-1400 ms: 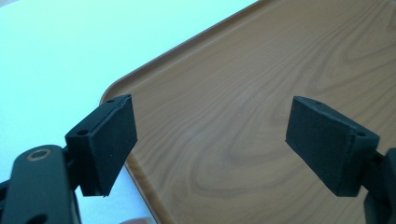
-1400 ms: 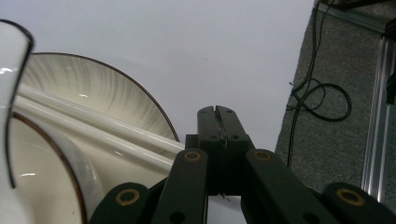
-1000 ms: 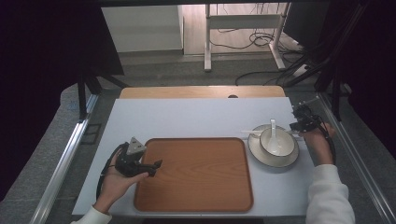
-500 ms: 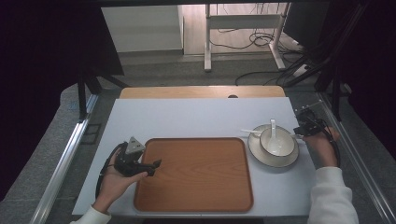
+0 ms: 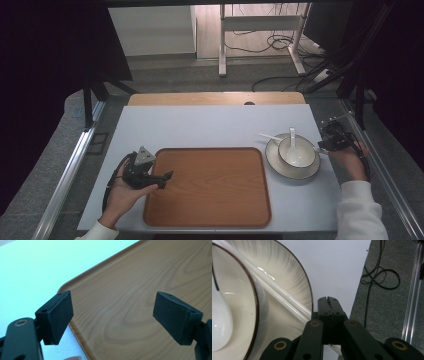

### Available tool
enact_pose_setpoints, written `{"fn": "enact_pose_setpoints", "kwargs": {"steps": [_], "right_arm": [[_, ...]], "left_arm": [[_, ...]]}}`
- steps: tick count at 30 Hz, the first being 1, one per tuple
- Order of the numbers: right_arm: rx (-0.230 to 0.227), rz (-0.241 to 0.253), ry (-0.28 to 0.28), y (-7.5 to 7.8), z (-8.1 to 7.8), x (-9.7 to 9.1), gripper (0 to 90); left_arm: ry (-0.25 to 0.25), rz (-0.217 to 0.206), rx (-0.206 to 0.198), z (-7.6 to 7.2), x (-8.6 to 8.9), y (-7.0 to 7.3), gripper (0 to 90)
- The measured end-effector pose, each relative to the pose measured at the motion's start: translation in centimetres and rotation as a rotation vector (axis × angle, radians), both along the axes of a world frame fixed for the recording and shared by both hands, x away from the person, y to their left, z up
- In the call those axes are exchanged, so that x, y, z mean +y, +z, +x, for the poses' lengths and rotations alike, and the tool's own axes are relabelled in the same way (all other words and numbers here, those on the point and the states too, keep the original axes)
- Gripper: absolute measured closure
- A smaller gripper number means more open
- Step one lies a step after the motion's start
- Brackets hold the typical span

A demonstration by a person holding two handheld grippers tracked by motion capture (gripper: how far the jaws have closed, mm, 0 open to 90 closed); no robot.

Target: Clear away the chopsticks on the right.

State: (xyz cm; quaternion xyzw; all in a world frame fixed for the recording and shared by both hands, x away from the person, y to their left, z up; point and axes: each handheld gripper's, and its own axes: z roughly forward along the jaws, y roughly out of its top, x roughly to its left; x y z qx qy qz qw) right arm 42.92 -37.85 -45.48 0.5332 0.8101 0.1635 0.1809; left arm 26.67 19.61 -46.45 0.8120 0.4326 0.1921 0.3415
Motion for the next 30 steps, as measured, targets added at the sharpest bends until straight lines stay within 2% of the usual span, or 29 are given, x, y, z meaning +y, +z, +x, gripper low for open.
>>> {"fn": "enact_pose_setpoints", "kwargs": {"steps": [8,12,16,30], "right_arm": [[-0.018,0.01,-0.007,0.4,-0.6,-0.5,89.7],[-0.034,0.042,-0.001,1.0,-1.0,-0.7,89.6],[-0.023,0.061,0.017,1.1,-1.4,-0.7,89.6],[0.007,0.022,0.046,0.3,-1.3,-0.3,89.6]], "left_arm": [[-0.001,0.001,-0.001,0.0,0.1,-0.1,16.4],[0.0,0.001,0.0,0.0,0.1,-0.1,16.4],[0.002,0.0,-0.002,0.0,0.2,0.0,16.4],[0.0,0.006,0.005,0.1,0.2,-0.2,16.4]]}}
